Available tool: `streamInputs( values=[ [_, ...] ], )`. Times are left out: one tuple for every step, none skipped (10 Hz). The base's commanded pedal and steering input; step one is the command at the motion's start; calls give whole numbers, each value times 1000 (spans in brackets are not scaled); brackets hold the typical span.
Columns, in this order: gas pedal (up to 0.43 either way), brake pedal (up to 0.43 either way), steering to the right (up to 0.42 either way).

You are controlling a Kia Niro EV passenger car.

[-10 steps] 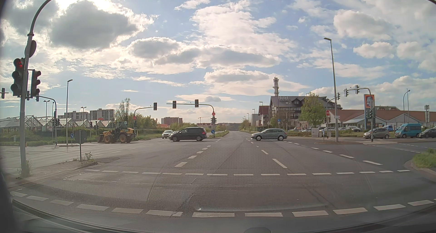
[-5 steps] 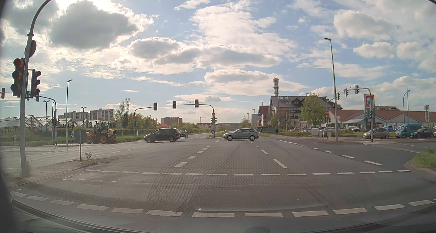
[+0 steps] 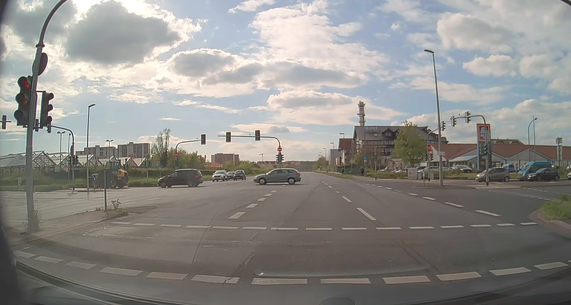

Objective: Follow the waypoints while adhering to traffic rules and regulations

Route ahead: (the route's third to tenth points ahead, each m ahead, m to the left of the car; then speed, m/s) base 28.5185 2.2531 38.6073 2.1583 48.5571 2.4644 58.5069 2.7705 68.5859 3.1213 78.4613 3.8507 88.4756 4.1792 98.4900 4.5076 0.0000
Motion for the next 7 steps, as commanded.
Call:
streamInputs(
  values=[
    [0,0,-4],
    [0,0,-3],
    [0,0,-4],
    [110,0,-4],
    [130,0,-4],
    [169,0,-4],
    [189,0,-4]
  ],
)
